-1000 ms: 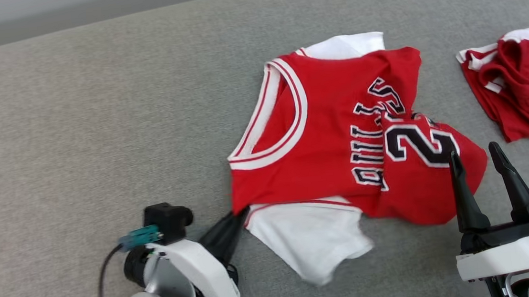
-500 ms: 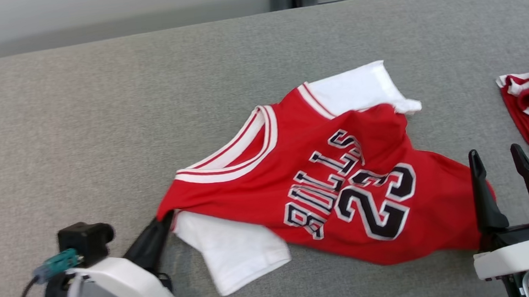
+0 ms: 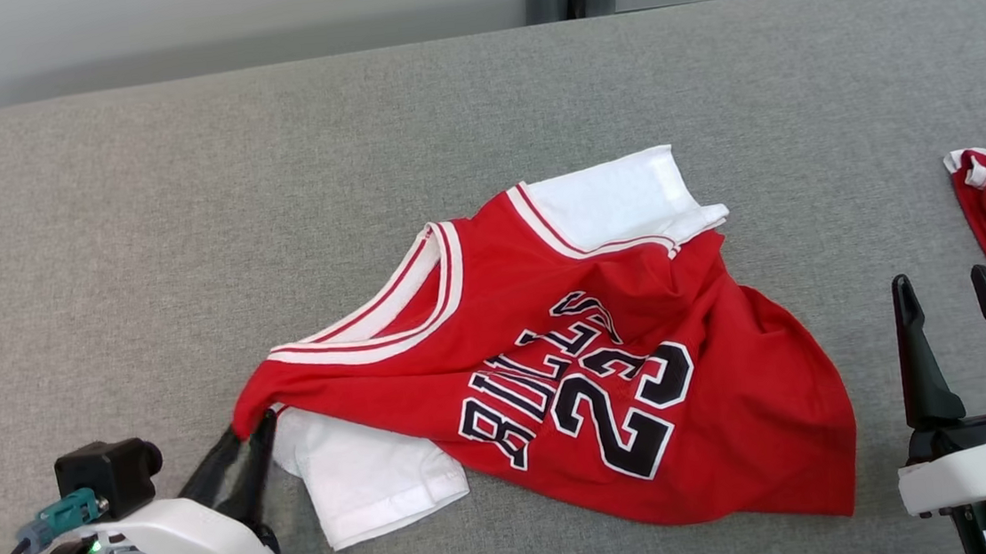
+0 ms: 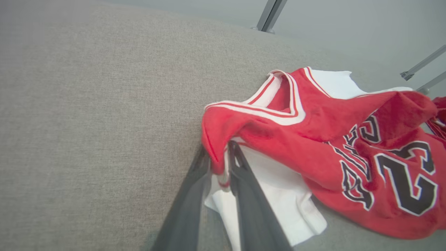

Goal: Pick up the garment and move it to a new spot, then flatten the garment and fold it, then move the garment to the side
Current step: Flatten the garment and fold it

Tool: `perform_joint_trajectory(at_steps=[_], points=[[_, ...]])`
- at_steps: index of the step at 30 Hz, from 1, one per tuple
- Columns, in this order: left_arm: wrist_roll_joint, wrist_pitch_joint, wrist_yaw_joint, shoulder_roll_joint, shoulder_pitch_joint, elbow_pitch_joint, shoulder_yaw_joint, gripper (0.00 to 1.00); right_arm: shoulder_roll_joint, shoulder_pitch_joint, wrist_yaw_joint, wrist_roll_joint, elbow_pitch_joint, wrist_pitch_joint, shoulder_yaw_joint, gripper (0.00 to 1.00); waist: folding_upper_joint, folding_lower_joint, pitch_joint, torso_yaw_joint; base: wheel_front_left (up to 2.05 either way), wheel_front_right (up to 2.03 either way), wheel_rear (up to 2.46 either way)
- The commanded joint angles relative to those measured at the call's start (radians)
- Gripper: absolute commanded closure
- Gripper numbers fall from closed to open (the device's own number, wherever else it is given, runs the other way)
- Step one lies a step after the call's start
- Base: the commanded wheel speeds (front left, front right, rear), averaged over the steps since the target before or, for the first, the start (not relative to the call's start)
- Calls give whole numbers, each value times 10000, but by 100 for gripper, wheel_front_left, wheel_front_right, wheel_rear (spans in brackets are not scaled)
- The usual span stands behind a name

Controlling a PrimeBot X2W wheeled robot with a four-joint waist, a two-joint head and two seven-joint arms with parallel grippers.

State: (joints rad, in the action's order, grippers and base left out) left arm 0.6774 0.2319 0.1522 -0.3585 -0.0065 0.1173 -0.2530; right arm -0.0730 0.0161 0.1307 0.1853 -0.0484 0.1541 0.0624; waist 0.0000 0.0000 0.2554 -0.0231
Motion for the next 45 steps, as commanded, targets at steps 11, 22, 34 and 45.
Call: perform_joint_trajectory(at_steps=[11,22,34,45], points=[[-1278,-2744,773,264,-404,-215,667,0,-118,-209,1,-101,-156,-61,177,0,0,0,-733,71,0,0,0],[-2140,-4718,1131,845,69,587,794,0,-192,-243,1,-288,-212,-249,-489,0,0,0,-1202,1,0,0,0],[-3424,-4821,1100,470,417,-105,-102,0,-181,-602,1,-100,160,-227,-623,0,0,0,-1630,338,0,0,0],[-3318,-4867,977,575,164,-438,-220,0,-484,-971,1,40,330,-490,-504,0,0,0,-1599,494,0,0,0]])
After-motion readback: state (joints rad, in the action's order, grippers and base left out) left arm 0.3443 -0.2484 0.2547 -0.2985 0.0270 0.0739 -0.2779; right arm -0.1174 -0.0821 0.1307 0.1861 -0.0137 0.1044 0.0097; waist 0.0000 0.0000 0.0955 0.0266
